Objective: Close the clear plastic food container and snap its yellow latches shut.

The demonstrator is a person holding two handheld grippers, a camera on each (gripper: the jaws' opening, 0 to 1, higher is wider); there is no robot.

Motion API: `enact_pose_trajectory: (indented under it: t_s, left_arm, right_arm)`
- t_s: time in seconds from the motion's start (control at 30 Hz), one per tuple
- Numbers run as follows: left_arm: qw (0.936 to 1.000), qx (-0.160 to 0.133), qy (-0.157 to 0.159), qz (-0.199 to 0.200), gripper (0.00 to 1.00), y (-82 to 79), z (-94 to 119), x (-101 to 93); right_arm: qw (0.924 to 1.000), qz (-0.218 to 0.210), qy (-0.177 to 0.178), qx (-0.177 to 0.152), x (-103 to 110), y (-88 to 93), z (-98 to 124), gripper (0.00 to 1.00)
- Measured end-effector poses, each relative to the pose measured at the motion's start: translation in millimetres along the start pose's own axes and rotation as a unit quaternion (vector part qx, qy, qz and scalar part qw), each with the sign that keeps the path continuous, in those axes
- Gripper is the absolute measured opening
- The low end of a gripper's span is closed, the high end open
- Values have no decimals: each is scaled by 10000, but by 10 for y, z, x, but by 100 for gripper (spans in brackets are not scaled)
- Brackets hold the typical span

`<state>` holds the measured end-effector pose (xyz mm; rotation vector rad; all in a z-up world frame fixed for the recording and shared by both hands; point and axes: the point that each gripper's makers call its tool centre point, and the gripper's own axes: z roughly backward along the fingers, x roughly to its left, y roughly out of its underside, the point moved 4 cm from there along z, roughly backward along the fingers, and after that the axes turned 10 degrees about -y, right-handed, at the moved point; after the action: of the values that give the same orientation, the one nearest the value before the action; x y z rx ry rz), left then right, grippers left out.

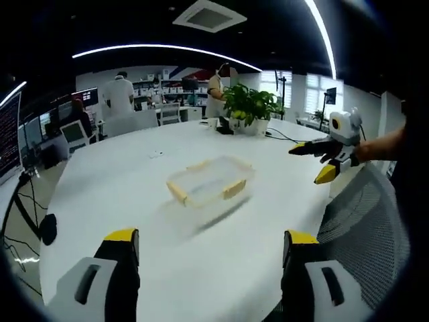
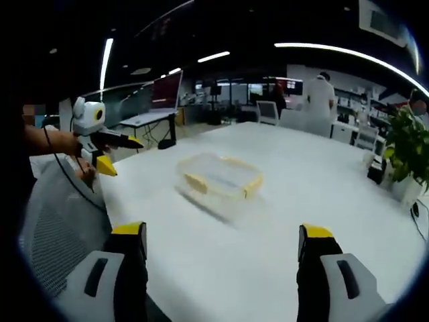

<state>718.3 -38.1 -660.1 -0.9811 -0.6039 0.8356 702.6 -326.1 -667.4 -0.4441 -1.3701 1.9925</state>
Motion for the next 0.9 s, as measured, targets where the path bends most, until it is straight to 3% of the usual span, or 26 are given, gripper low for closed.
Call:
enact_pose_trajectory:
  t_s: [0.27, 0.9]
  left_arm:
    - [9997, -169, -76, 132, 99, 14, 111, -89]
    - [9994, -164, -221, 207, 99, 18, 90, -69]
  right_arm:
    - [9997, 67, 41, -215, 44, -45, 49, 99]
    - [9998, 175, 26, -69, 84, 20, 55, 99]
